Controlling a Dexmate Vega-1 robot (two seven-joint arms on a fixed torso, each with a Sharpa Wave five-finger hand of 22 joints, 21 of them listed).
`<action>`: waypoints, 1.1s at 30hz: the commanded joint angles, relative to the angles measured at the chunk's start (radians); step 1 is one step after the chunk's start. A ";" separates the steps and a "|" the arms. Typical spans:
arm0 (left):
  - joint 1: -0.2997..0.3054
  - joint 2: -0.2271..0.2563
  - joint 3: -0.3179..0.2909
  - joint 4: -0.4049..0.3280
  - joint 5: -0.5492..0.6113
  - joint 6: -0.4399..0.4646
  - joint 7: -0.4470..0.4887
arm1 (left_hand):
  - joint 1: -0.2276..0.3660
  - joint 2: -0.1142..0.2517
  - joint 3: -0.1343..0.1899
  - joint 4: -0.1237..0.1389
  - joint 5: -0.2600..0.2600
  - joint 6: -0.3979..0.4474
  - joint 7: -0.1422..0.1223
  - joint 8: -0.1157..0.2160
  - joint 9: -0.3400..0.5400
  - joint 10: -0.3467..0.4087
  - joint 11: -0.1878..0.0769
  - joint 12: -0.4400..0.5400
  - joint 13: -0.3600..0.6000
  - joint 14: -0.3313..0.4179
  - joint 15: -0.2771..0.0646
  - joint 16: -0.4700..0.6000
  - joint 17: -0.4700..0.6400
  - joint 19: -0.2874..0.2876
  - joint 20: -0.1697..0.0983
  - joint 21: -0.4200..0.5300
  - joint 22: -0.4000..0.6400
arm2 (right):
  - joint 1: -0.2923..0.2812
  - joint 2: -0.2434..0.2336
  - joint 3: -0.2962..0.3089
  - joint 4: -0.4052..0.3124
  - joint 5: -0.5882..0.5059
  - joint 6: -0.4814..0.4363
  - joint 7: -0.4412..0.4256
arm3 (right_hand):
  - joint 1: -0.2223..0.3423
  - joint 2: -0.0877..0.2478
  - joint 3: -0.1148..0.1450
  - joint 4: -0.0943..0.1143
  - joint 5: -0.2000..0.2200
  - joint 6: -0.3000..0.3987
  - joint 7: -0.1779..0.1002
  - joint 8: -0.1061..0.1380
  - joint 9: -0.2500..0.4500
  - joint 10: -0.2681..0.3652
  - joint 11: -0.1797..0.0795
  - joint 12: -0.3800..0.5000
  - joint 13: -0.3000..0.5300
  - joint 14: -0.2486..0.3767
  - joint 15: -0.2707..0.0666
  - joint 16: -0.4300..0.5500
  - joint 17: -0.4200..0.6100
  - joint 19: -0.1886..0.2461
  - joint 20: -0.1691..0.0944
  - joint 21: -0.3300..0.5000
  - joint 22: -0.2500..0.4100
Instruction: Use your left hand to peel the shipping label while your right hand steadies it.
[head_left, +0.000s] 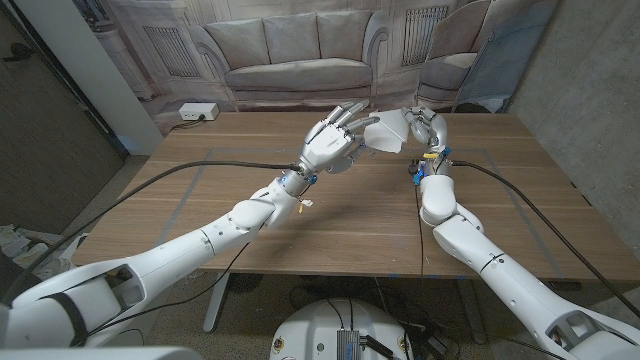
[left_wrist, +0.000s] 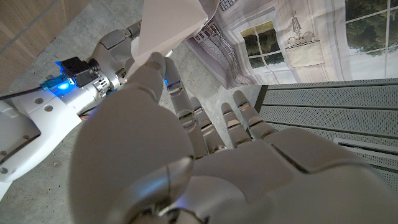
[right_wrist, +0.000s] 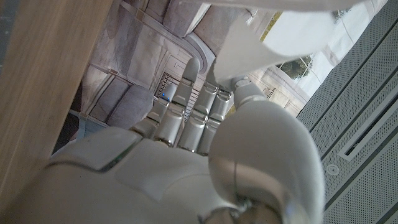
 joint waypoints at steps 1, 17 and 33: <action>0.009 0.018 -0.012 -0.006 -0.005 -0.022 0.014 | -0.003 0.001 0.011 0.001 0.004 0.017 -0.011 0.073 0.198 0.010 0.000 -0.004 0.004 0.000 -0.170 -0.004 0.002 0.001 -0.002 0.003 0.000 | -0.014 0.002 0.003 -0.032 -0.013 -0.034 -0.031 | 0.006 0.007 0.002 0.006 0.006 0.010 -0.008 0.003 0.154 0.005 -0.009 -0.004 0.003 0.011 -0.148 -0.002 0.003 -0.002 -0.053 0.006 -0.001; 0.020 0.051 -0.027 -0.011 -0.021 -0.064 0.045 | -0.009 -0.001 0.029 0.003 0.005 0.016 -0.022 0.080 0.214 0.012 0.000 -0.007 0.006 0.001 -0.169 -0.003 0.003 0.001 -0.004 0.004 0.000 | -0.024 0.019 -0.006 -0.070 -0.041 -0.084 -0.075 | 0.004 0.008 0.002 0.007 0.007 0.010 -0.006 0.004 0.153 0.005 -0.008 -0.009 0.004 0.010 -0.147 -0.007 0.007 -0.007 -0.052 0.017 -0.005; 0.042 0.056 -0.045 -0.023 -0.017 -0.044 0.055 | -0.045 -0.029 0.047 0.016 0.004 -0.052 -0.081 0.015 0.136 -0.025 0.001 -0.034 0.009 -0.003 -0.160 -0.002 0.013 -0.001 0.027 0.013 0.003 | -0.028 0.016 -0.009 -0.089 -0.047 -0.099 -0.078 | 0.000 0.009 0.002 0.008 0.007 0.009 -0.009 0.004 0.154 0.007 -0.009 -0.012 0.006 0.012 -0.148 -0.010 0.010 -0.010 -0.051 0.027 -0.009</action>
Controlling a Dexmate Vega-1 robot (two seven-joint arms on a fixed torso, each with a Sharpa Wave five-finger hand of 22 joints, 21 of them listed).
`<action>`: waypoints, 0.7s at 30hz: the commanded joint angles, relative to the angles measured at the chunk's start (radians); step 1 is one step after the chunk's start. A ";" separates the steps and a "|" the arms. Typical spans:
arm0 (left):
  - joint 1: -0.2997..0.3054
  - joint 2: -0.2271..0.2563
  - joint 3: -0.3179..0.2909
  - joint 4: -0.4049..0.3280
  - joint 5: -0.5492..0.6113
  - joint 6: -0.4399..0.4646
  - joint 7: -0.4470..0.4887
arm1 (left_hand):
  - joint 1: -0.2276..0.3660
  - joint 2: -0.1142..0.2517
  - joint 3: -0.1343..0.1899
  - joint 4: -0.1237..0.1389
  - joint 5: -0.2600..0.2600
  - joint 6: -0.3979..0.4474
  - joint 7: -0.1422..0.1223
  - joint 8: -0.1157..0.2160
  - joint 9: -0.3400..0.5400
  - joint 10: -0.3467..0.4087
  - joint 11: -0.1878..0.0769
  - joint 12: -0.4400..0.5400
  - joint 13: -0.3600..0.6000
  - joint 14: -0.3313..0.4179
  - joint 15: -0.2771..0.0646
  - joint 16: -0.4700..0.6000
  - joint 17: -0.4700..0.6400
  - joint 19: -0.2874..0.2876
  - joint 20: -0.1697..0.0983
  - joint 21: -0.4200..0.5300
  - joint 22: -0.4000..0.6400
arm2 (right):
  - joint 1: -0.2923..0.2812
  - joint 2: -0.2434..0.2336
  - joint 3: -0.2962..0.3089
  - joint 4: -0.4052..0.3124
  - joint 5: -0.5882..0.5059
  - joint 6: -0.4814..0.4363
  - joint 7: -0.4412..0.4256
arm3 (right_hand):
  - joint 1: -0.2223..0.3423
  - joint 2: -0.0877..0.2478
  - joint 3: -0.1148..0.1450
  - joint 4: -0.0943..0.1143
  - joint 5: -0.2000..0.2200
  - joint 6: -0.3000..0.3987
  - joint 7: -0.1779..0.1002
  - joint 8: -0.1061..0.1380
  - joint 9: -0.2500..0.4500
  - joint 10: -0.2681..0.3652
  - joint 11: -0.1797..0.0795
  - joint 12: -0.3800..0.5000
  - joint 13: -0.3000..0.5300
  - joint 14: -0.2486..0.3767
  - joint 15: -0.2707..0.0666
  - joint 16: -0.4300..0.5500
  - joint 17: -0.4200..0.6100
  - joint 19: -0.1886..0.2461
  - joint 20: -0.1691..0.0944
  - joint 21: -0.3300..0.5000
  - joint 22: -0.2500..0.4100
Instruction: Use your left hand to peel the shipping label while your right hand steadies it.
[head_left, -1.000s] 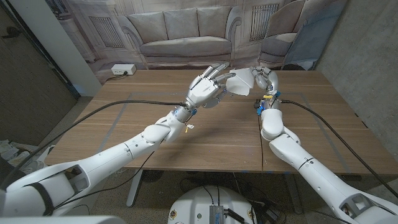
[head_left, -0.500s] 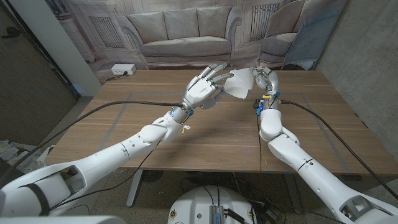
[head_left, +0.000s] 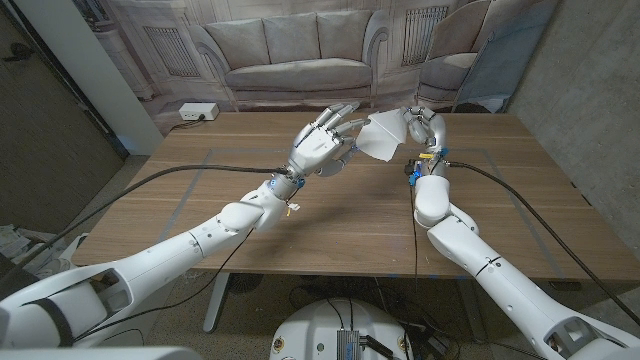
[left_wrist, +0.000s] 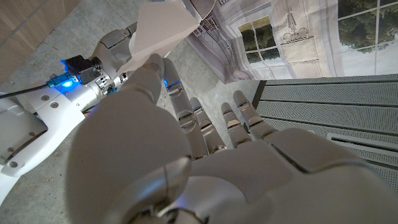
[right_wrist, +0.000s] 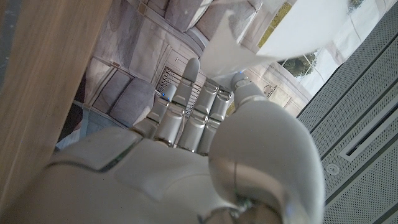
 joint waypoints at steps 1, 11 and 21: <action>0.012 0.004 -0.010 -0.004 0.004 0.013 0.012 | -0.020 -0.024 0.012 0.002 0.006 -0.065 -0.049 -0.043 0.126 -0.034 0.000 -0.020 0.006 -0.011 -0.159 -0.003 0.012 -0.009 0.023 0.007 0.004 | -0.003 0.000 -0.002 -0.012 -0.004 -0.013 -0.005 | 0.000 0.009 0.006 0.004 0.008 0.009 -0.010 0.006 0.154 0.005 -0.001 -0.005 0.001 0.013 -0.148 -0.003 0.006 -0.008 -0.047 0.006 0.000; 0.026 0.020 -0.019 -0.019 -0.003 0.021 0.005 | -0.077 -0.057 -0.019 0.020 0.022 -0.482 -0.104 -0.176 0.092 -0.201 0.006 -0.064 0.025 -0.066 -0.116 -0.013 0.032 -0.033 0.053 0.018 0.004 | 0.005 0.007 -0.011 -0.009 -0.011 -0.023 -0.005 | -0.001 0.010 0.006 0.005 0.008 0.009 -0.009 0.007 0.154 0.006 -0.002 -0.007 0.001 0.014 -0.148 -0.004 0.008 -0.008 -0.048 0.012 -0.002; 0.048 0.042 -0.033 -0.036 -0.015 0.026 0.008 | -0.130 -0.075 -0.047 0.036 0.042 -0.700 -0.092 -0.266 0.063 -0.292 0.012 -0.067 0.035 -0.103 -0.077 -0.020 0.030 -0.051 0.075 0.014 0.003 | 0.011 0.019 -0.022 -0.007 -0.018 -0.036 -0.008 | -0.003 0.011 0.006 0.006 0.007 0.008 -0.011 0.006 0.153 0.004 -0.003 -0.008 0.004 0.014 -0.147 -0.007 0.010 -0.012 -0.048 0.018 -0.004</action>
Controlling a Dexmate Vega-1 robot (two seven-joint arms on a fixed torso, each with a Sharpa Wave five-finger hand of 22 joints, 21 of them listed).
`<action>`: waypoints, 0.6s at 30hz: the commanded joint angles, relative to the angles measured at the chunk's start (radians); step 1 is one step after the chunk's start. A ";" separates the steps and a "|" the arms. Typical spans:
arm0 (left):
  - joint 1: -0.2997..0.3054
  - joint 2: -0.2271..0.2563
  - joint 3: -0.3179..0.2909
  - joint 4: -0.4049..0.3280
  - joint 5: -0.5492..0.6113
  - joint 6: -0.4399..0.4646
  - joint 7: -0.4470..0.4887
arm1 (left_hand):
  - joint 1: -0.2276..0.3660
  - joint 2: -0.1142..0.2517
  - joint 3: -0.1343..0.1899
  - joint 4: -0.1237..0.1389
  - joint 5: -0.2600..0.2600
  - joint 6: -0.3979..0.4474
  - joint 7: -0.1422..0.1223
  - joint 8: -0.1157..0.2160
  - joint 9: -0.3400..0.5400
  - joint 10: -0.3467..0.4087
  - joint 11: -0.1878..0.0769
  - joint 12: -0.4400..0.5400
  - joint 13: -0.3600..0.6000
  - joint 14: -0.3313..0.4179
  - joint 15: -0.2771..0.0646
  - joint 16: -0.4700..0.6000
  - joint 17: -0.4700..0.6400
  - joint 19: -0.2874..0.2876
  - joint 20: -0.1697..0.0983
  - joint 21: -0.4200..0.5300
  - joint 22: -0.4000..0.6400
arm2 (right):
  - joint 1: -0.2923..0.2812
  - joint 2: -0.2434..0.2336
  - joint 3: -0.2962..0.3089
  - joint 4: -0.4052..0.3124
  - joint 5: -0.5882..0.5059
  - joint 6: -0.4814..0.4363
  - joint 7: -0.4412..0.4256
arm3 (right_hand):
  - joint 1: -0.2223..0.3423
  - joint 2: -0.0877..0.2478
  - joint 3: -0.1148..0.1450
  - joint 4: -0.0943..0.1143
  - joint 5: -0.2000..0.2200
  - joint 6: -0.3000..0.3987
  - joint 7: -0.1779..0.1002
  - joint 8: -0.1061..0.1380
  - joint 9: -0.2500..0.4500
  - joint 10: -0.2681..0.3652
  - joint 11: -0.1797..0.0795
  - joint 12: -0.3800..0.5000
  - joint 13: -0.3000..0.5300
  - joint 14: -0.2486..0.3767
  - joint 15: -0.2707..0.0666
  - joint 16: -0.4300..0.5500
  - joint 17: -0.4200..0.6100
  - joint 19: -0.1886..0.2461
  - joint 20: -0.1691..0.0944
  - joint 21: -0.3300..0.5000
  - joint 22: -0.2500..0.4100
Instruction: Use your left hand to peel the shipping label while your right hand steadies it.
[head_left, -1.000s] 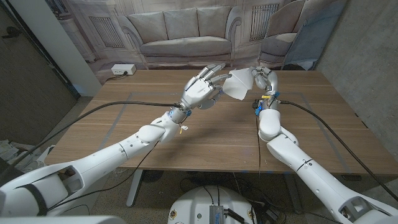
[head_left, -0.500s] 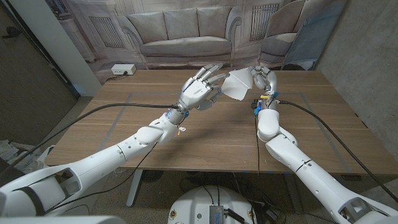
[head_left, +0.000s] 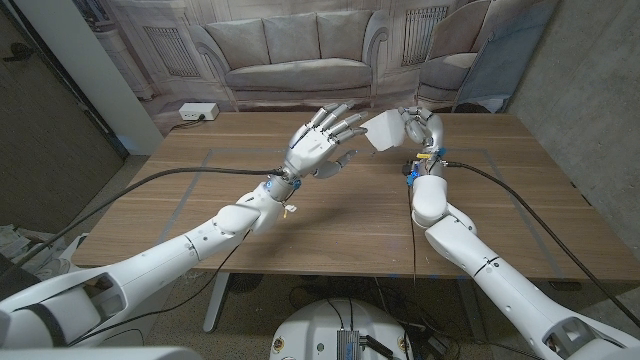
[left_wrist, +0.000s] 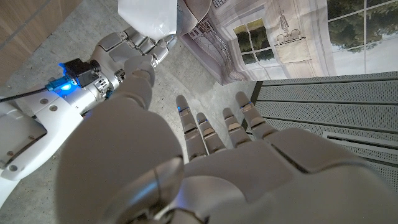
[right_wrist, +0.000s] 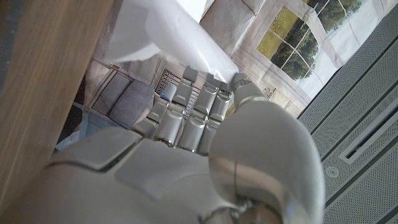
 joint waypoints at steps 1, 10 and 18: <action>0.020 0.021 -0.015 -0.009 -0.016 -0.002 0.017 | -0.019 0.001 -0.008 0.005 0.010 -0.033 0.000 -0.015 -0.005 -0.028 0.001 -0.002 0.004 -0.012 -0.075 -0.003 0.001 -0.002 0.017 0.000 0.003 | 0.008 0.011 -0.012 -0.001 -0.012 -0.020 -0.005 | 0.000 0.008 0.006 0.006 0.007 0.007 -0.010 0.003 0.149 0.004 -0.004 -0.002 0.005 0.008 -0.142 -0.003 0.005 -0.006 -0.053 0.009 0.000; 0.020 0.031 -0.023 0.012 -0.026 -0.022 0.044 | -0.034 0.003 -0.012 0.011 0.014 0.003 0.000 -0.003 -0.009 -0.036 0.006 0.002 0.006 -0.018 -0.073 -0.002 0.000 -0.006 0.019 -0.002 0.003 | 0.010 0.017 -0.018 -0.015 -0.030 -0.047 -0.022 | 0.001 0.008 0.007 0.004 0.007 0.008 -0.010 0.004 0.149 0.006 -0.004 -0.003 0.007 0.009 -0.143 -0.004 0.007 -0.008 -0.052 0.014 -0.002; 0.045 0.047 -0.063 0.010 -0.016 -0.054 0.050 | -0.038 0.006 -0.013 0.013 0.017 0.012 0.002 0.001 -0.010 -0.044 0.008 0.003 0.006 -0.022 -0.069 -0.003 -0.001 -0.010 0.022 -0.003 0.003 | 0.010 0.024 -0.025 -0.043 -0.061 -0.094 -0.050 | 0.001 0.007 0.007 0.003 0.007 0.009 -0.010 0.004 0.148 0.006 -0.004 -0.005 0.007 0.009 -0.143 -0.006 0.009 -0.010 -0.052 0.020 -0.004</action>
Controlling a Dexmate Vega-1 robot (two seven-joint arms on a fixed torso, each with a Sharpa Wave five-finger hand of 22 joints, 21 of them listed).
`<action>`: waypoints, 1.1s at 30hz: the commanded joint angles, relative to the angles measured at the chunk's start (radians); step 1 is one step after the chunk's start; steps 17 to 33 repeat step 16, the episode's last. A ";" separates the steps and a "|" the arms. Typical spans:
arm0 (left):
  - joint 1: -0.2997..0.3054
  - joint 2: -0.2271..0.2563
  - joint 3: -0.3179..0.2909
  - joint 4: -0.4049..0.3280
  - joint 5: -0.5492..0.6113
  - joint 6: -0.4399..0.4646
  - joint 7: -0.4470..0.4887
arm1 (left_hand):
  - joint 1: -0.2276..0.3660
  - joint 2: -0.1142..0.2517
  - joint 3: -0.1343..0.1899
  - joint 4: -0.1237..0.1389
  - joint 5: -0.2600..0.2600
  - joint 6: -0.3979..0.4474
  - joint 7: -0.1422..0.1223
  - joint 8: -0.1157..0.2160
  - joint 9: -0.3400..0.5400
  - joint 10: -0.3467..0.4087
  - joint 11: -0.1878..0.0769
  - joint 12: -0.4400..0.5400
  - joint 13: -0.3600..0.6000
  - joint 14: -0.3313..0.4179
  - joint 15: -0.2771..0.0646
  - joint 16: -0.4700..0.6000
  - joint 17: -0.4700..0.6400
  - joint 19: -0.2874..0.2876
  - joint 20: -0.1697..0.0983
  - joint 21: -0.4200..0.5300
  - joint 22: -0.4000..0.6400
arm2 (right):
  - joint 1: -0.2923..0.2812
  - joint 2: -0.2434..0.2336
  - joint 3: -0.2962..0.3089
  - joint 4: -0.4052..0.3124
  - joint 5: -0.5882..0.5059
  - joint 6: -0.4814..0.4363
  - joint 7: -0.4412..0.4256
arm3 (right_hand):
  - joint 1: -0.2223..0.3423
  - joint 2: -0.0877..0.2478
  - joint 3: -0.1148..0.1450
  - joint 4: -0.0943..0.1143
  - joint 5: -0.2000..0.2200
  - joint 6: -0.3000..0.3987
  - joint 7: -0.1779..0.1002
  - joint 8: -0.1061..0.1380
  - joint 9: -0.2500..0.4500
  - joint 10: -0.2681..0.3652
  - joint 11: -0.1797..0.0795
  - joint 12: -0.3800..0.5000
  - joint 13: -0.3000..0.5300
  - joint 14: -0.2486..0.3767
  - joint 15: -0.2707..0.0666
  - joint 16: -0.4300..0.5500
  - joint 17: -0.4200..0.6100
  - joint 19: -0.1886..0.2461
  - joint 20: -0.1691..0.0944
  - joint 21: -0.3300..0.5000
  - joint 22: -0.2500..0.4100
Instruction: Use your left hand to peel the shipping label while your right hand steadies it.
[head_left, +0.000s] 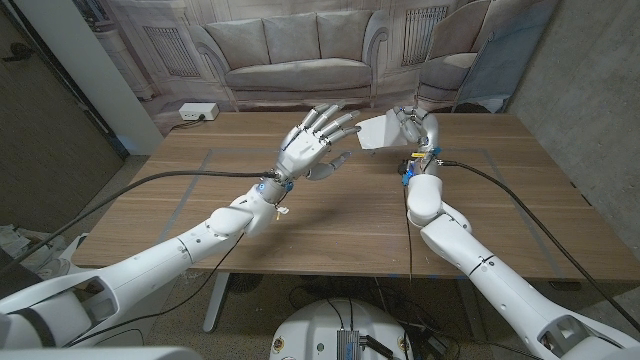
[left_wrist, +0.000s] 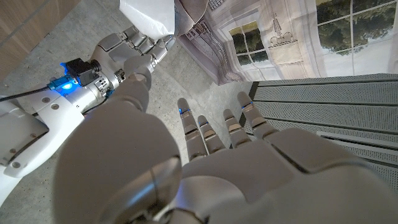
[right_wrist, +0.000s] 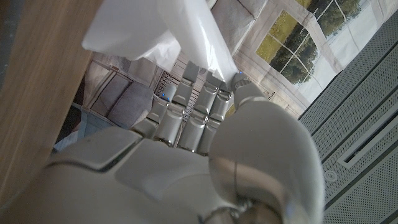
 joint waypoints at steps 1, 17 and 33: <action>0.026 0.021 -0.044 0.007 0.006 -0.041 0.021 | -0.003 -0.003 -0.001 0.001 0.006 0.013 0.000 0.004 0.001 -0.008 -0.002 0.003 0.005 -0.003 -0.070 -0.003 0.002 -0.005 0.005 -0.003 0.003 | 0.001 0.010 -0.011 -0.034 -0.040 -0.060 -0.036 | 0.002 0.007 0.007 0.004 0.007 0.009 -0.011 0.005 0.148 0.006 -0.004 -0.001 0.003 0.009 -0.143 -0.002 0.004 -0.005 -0.046 0.008 0.001; 0.108 -0.086 -0.242 0.097 0.104 -0.211 0.021 | -0.011 0.004 -0.002 0.005 0.009 0.016 0.000 0.006 0.000 -0.016 0.003 0.006 0.006 -0.008 -0.068 -0.002 0.002 -0.007 0.009 -0.004 0.003 | 0.007 0.035 -0.042 -0.058 -0.082 -0.108 -0.069 | 0.000 0.007 0.007 0.004 0.006 0.009 -0.015 0.006 0.148 0.006 -0.008 -0.003 0.006 0.011 -0.143 -0.003 0.007 -0.005 -0.045 0.016 -0.002; 0.108 -0.086 -0.242 0.097 0.104 -0.211 0.021 | -0.011 0.004 -0.002 0.005 0.009 0.016 0.000 0.006 0.000 -0.016 0.003 0.006 0.006 -0.008 -0.068 -0.002 0.002 -0.007 0.009 -0.004 0.003 | 0.007 0.035 -0.042 -0.058 -0.082 -0.108 -0.069 | 0.000 0.007 0.007 0.004 0.006 0.009 -0.015 0.006 0.148 0.006 -0.008 -0.003 0.006 0.011 -0.143 -0.003 0.007 -0.005 -0.045 0.016 -0.002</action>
